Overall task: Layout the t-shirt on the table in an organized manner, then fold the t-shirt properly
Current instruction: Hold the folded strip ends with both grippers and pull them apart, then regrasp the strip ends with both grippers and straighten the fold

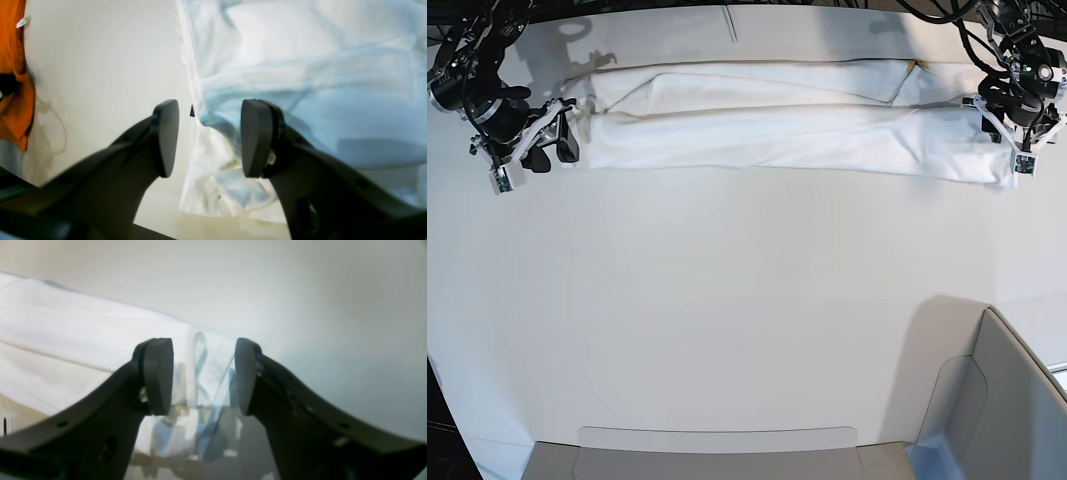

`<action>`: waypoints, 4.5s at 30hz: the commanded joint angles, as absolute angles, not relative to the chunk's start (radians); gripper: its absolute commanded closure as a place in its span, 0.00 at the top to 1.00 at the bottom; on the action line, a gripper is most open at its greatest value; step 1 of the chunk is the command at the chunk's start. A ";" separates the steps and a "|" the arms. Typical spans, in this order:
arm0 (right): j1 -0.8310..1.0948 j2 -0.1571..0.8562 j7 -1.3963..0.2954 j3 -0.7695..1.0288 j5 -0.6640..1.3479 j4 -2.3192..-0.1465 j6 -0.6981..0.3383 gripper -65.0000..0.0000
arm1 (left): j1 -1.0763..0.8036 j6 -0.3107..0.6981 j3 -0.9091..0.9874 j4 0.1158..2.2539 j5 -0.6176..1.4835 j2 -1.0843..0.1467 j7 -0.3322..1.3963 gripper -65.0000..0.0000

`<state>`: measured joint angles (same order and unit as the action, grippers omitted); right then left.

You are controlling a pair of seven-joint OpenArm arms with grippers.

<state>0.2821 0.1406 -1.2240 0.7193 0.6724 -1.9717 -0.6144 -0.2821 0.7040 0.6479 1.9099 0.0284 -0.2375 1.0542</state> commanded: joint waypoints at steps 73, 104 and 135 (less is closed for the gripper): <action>0.352 0.225 -1.213 0.499 0.433 -2.023 -0.698 0.02 | -0.239 0.698 0.654 1.926 0.030 -0.209 1.043 0.47; 0.377 0.142 -1.210 0.504 0.119 -2.023 -0.698 0.02 | -0.246 0.698 0.524 1.922 0.027 -0.245 1.066 0.38; 0.225 0.147 -1.213 0.412 0.099 -1.979 -0.698 0.02 | 0.163 0.698 0.387 1.069 -0.140 -0.260 0.885 0.38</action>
